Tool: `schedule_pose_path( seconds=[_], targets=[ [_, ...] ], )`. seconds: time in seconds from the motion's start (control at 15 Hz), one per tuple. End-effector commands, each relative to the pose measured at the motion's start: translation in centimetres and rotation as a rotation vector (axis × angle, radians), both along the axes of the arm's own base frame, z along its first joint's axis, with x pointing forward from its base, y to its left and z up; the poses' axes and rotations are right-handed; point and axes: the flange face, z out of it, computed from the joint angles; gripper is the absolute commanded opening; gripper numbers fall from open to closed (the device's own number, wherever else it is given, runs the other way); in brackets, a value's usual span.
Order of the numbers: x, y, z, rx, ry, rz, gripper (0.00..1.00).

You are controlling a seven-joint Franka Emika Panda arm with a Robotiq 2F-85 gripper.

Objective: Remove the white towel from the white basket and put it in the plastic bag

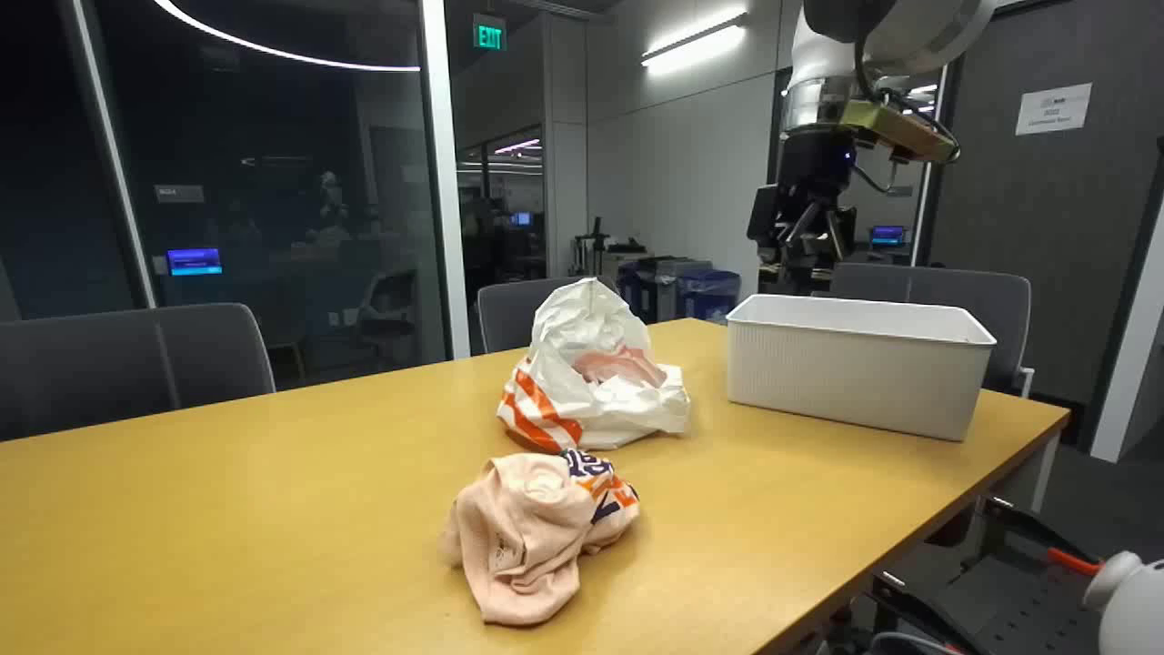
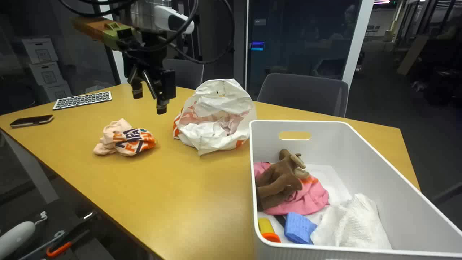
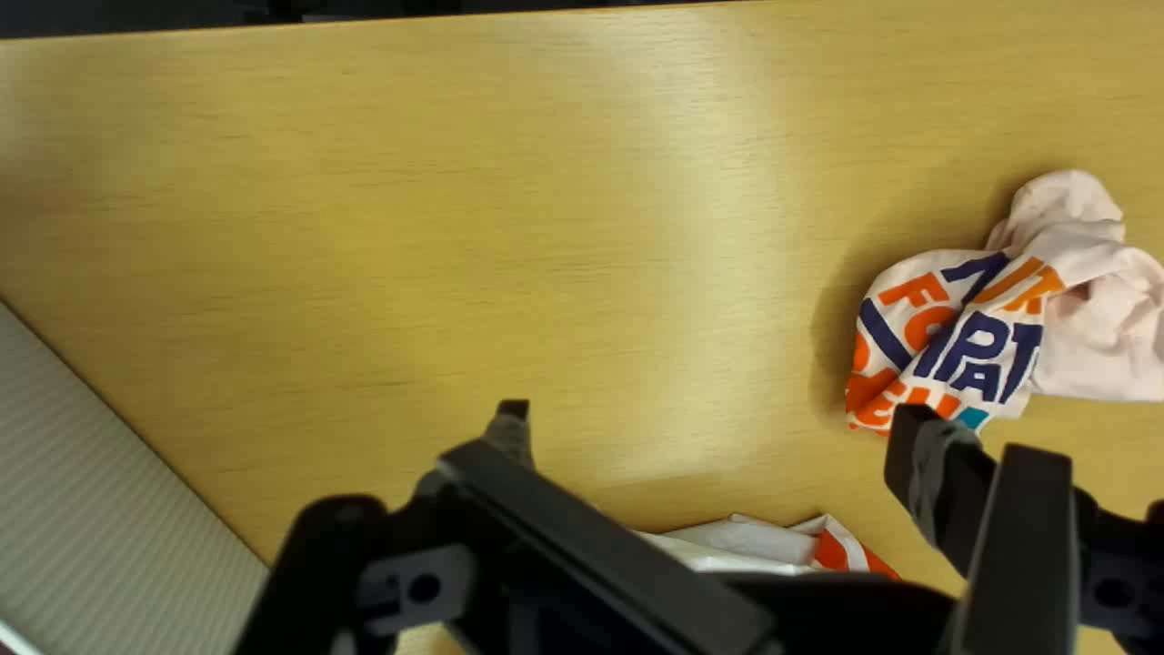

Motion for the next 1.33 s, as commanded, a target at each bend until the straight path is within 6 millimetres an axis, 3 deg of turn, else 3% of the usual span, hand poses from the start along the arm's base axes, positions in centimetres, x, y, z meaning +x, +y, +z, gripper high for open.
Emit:
schedule_pose_path(
  seconds=[0.0, 0.53, 0.67, 0.8, 1.0, 1.27],
  targets=[
    [0.1, 0.0, 0.2, 0.0, -0.003, 0.0, 1.0],
    [0.3, 0.0, 0.6, 0.001, -0.011, 0.0, 1.0],
    [1.5, -1.0, -0.3, -0.07, -0.045, -0.024, 1.0],
    [3.5, -4.1, -0.7, -0.129, -0.099, -0.076, 1.0],
    [7.4, -11.3, -1.6, -0.217, -0.191, -0.213, 1.0],
    [11.2, -20.3, -2.4, -0.291, -0.239, -0.425, 1.0]
  ],
)
